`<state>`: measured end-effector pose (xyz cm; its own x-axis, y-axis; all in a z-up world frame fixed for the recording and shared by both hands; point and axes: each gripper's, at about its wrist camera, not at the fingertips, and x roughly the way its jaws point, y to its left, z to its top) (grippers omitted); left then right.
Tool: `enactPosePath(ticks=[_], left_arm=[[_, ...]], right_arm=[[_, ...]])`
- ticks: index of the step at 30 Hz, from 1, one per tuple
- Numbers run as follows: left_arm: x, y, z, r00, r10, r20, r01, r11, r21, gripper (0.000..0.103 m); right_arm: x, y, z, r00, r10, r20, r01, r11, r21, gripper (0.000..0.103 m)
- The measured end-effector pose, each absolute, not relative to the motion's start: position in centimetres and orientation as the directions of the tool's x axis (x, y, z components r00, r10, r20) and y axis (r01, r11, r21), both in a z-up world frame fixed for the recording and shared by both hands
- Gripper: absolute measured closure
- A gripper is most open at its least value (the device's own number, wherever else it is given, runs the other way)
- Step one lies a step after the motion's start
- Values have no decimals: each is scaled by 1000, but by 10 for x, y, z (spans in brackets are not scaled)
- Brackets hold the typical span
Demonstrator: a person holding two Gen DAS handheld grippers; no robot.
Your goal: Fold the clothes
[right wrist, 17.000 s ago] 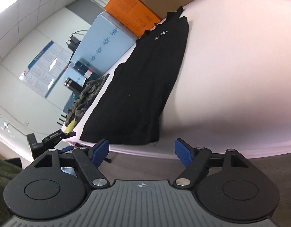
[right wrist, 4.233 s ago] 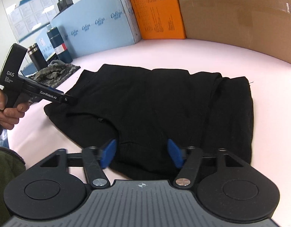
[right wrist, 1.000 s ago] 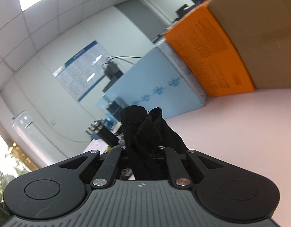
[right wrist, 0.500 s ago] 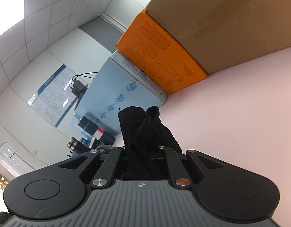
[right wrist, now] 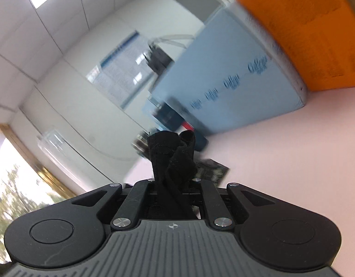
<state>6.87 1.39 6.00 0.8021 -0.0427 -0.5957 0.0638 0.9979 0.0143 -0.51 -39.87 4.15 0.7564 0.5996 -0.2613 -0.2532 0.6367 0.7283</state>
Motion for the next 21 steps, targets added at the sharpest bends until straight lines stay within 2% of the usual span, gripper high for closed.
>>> enactPosePath(ticks=[1, 2, 3, 5, 6, 7, 8, 9, 13, 15, 17, 19, 21], left_arm=[[79, 19, 46, 763, 59, -644, -3, 996, 88, 69], [87, 25, 33, 712, 157, -685, -69, 986, 153, 63], [90, 32, 24, 664, 223, -713, -126, 974, 187, 56], [81, 55, 14, 631, 228, -741, -199, 971, 130, 42], [73, 67, 14, 636, 197, -746, -219, 973, 71, 26], [66, 75, 16, 642, 174, -747, -235, 972, 25, 19], [59, 81, 18, 645, 159, -748, -248, 969, -7, 19], [53, 84, 21, 642, 159, -750, -257, 966, -15, 19], [33, 78, 27, 619, 121, -776, -265, 962, -61, 16], [24, 68, 27, 604, 101, -791, -257, 964, -73, 15], [14, 54, 25, 602, 92, -793, -242, 968, -72, 14], [2, 39, 21, 601, 86, -794, -209, 976, -53, 6], [-9, 22, 17, 602, 87, -794, -164, 986, -16, 1]], right_arm=[[17, -389, 27, 744, 574, -343, -202, 681, 704, 96], [36, -381, 13, 732, 537, -420, -149, 727, 671, 95], [40, -375, 8, 749, 457, -480, -85, 785, 614, 87], [47, -365, -2, 763, 279, -583, 49, 874, 483, 85], [50, -360, -7, 760, 185, -623, 116, 904, 410, 74], [52, -355, -11, 755, 99, -649, 175, 922, 345, 60], [43, -353, -8, 776, 72, -627, 190, 921, 341, 33], [34, -350, -5, 795, 46, -605, 202, 920, 335, 26], [3, -329, 6, 826, -13, -563, 206, 937, 281, 24], [-14, -317, 9, 837, -22, -546, 233, 918, 321, 16], [-33, -305, 10, 846, -30, -533, 260, 895, 362, 12], [-55, -293, 8, 852, -40, -523, 286, 870, 400, 9], [-79, -277, 4, 845, -82, -528, 328, 860, 390, 0]])
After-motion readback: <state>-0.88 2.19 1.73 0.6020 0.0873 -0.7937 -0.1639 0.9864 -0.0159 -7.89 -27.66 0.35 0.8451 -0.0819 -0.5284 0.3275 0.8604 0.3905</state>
